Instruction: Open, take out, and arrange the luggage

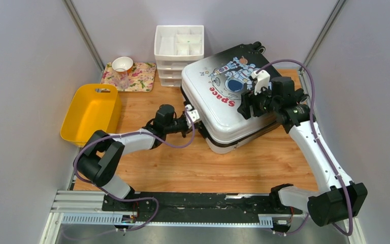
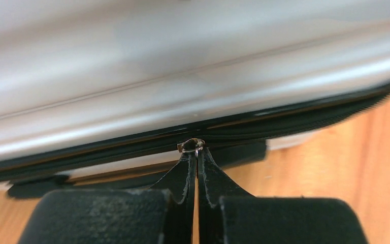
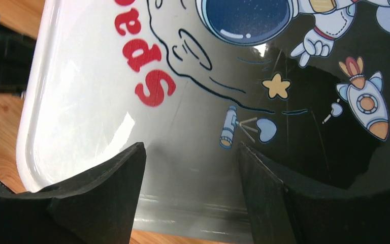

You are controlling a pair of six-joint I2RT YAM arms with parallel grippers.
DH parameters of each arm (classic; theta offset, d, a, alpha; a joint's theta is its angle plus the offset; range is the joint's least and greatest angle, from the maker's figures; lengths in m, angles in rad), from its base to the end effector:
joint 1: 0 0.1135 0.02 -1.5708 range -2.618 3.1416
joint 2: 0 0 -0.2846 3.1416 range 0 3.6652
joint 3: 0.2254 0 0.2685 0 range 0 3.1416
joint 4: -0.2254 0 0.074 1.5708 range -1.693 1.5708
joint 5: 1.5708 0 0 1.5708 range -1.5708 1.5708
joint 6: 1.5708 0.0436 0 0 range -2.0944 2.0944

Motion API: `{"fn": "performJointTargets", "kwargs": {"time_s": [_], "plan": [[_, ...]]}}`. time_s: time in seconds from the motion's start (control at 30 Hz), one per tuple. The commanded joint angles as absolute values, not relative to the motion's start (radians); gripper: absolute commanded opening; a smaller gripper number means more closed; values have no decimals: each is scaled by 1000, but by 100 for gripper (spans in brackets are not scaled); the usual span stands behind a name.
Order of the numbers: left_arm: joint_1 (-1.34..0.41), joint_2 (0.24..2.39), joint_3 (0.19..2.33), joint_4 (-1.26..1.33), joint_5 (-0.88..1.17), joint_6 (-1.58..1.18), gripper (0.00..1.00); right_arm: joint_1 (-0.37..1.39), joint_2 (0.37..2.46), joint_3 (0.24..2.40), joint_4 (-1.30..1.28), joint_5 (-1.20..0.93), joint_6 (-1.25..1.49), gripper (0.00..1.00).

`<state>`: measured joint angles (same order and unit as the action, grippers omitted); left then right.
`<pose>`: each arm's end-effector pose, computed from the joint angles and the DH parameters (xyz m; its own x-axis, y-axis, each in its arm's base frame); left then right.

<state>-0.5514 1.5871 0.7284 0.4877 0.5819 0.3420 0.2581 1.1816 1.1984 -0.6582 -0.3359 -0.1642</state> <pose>0.2804 -0.2006 0.1991 0.0022 0.3276 -0.9448 0.9269 0.3539 0.1248 0.2525 0.0815 0.3723 -0.4896 -0.2888 -0.8227 -0.5842 0.8091 0.0636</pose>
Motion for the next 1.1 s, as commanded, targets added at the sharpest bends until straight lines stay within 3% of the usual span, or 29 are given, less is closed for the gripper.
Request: {"fn": "performJointTargets", "kwargs": {"time_s": [0.0, 0.23, 0.43, 0.8, 1.07], "plan": [[-716, 1517, 713, 457, 715, 305, 0, 241, 1215, 1261, -729, -278, -69, 73], [-905, 1528, 724, 502, 621, 192, 0, 232, 1288, 1373, -671, -310, -64, 72], [-930, 1539, 745, 470, 532, 121, 0, 274, 1342, 1382, -626, -382, -29, 68], [-661, 1370, 601, 334, 555, 244, 0, 264, 1324, 1109, -739, -276, -161, 54], [-439, 1491, 707, 368, 571, 370, 0, 192, 1347, 1094, -795, -264, -192, 52]]}}
